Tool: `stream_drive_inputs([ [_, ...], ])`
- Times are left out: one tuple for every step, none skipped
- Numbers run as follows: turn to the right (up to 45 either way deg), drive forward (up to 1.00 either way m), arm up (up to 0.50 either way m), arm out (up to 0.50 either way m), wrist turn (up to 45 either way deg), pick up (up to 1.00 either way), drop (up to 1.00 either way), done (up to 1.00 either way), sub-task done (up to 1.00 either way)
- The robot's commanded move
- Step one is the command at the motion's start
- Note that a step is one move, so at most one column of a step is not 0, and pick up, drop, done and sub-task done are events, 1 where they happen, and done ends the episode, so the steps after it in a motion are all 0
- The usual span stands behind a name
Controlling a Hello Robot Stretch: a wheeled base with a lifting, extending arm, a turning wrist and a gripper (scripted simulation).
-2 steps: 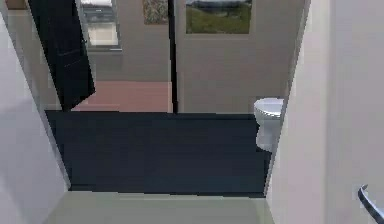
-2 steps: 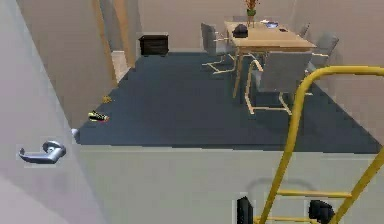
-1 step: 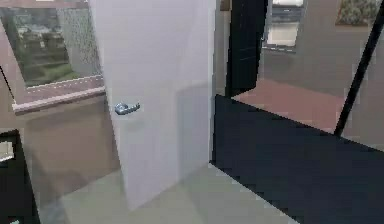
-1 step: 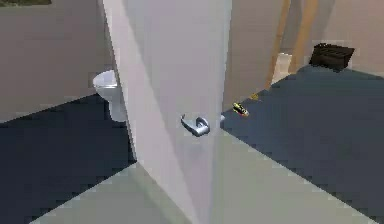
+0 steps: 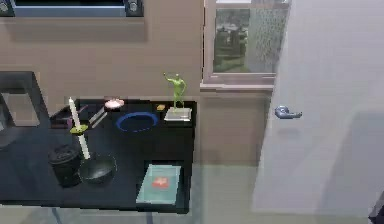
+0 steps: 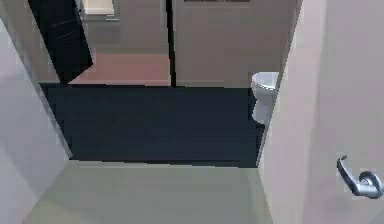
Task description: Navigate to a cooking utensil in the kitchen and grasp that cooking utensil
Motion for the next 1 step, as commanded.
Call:
stream_drive_inputs([
  [-45.0, 0.0, 0.0, 0.0, 0.0, 0.0, 0.0, 0.0, 0.0],
])
